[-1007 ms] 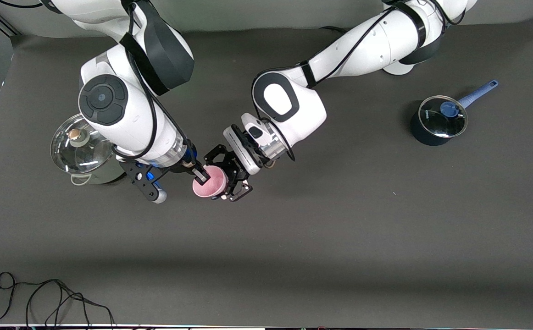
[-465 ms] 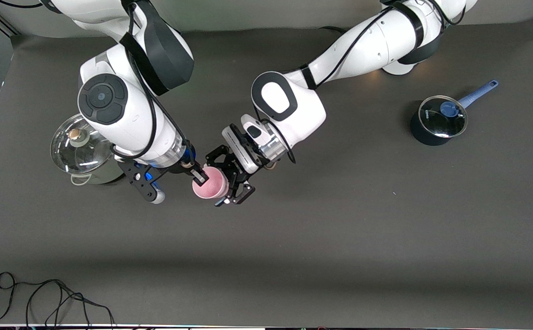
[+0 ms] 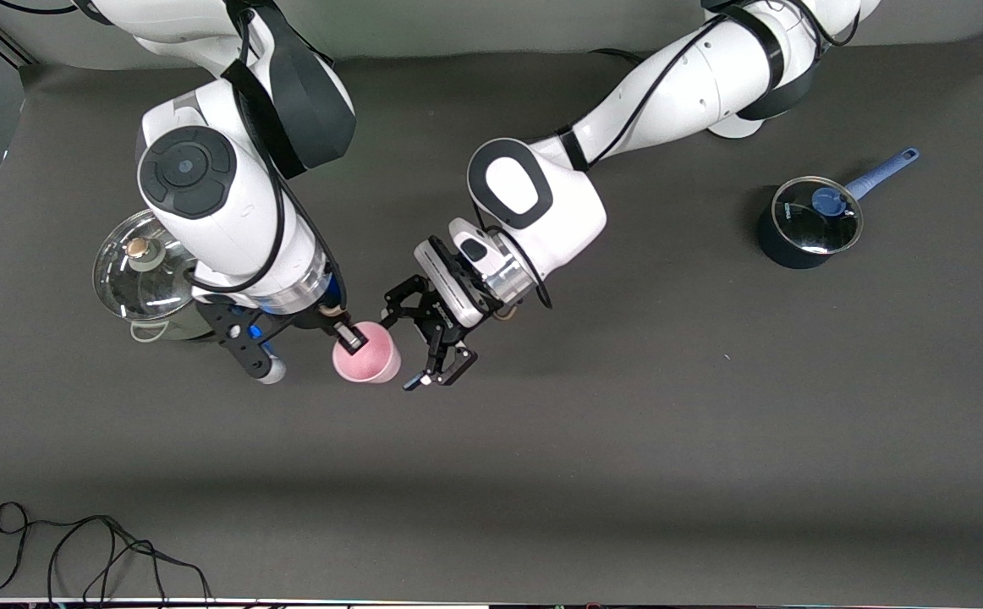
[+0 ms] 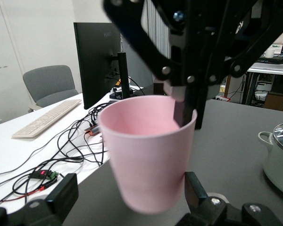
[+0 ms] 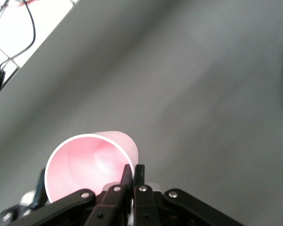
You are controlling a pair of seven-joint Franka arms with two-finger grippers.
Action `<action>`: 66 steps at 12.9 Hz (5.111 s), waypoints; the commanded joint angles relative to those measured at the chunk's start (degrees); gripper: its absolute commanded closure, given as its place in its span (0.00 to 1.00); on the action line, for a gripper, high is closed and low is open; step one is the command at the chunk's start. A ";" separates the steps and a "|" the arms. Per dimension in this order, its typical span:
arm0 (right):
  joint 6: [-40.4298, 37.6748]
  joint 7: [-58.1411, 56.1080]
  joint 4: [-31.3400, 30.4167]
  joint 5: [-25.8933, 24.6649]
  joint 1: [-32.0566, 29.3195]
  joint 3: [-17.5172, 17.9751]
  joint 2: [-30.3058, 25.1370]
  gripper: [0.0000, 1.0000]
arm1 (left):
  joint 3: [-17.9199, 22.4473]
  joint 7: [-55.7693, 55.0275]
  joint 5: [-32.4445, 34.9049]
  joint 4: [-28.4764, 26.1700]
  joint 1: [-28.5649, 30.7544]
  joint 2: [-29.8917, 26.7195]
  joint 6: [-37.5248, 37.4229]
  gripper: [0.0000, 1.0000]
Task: Transfer pink cup from left to right arm
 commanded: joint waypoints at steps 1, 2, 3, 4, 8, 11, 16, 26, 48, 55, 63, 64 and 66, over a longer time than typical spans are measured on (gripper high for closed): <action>-0.32 -6.89 1.75 -2.45 -4.69 -0.19 0.94 1.00 | 0.87 -1.31 5.52 -4.22 5.63 -1.72 -7.53 0.00; -0.40 -11.01 1.66 -2.45 -7.15 -0.19 0.76 1.00 | 0.87 -1.31 8.51 -6.33 9.05 -1.89 -11.75 0.00; -0.49 -15.23 1.75 -2.45 -9.53 -0.19 0.50 1.00 | 0.87 -1.31 11.58 -8.44 12.56 -2.51 -16.49 0.00; -0.58 -18.84 1.66 -2.45 -11.73 -0.19 0.32 1.00 | 0.96 -1.31 14.66 -9.85 16.08 -2.77 -22.10 0.00; -1.11 -40.60 0.88 -1.57 -22.27 -0.37 -1.43 1.00 | 1.04 -1.92 24.16 -11.89 28.66 -3.47 -44.70 0.00; -2.60 -62.99 -0.36 2.88 -31.93 -0.37 -2.93 1.00 | 0.96 -9.00 37.48 -12.51 35.86 -4.18 -57.88 0.00; 1.51 -90.55 -5.18 6.25 -39.78 -0.37 -1.62 1.00 | 0.17 -22.66 53.79 -12.15 46.15 -9.01 -79.43 0.00; 27.09 -94.90 -23.30 6.25 -37.50 0.25 5.05 1.00 | 0.96 -43.74 78.04 -12.15 53.90 -29.38 -107.92 0.00; 32.91 -101.58 -23.48 11.17 -39.35 0.07 10.17 0.02 | 0.96 -113.10 94.85 -11.54 53.20 -36.70 -116.99 0.00; 18.96 -100.96 -23.04 10.03 -38.82 -1.68 1.39 0.01 | 0.87 -113.28 94.06 -12.33 53.20 -36.70 -116.29 0.00; -0.31 -94.57 -23.48 7.39 -38.29 -4.50 -16.80 0.00 | 7.51 -114.77 94.06 -11.19 47.26 -36.00 -120.76 0.00; -1.36 -93.07 -23.65 7.31 -38.12 -4.59 -18.30 0.00 | 9.55 -114.77 93.97 -10.40 45.57 -35.65 -122.25 0.00; -1.46 -91.13 -26.45 7.31 -37.94 -4.50 -22.24 0.00 | 11.40 -114.77 94.06 -9.87 43.72 -36.08 -122.71 0.00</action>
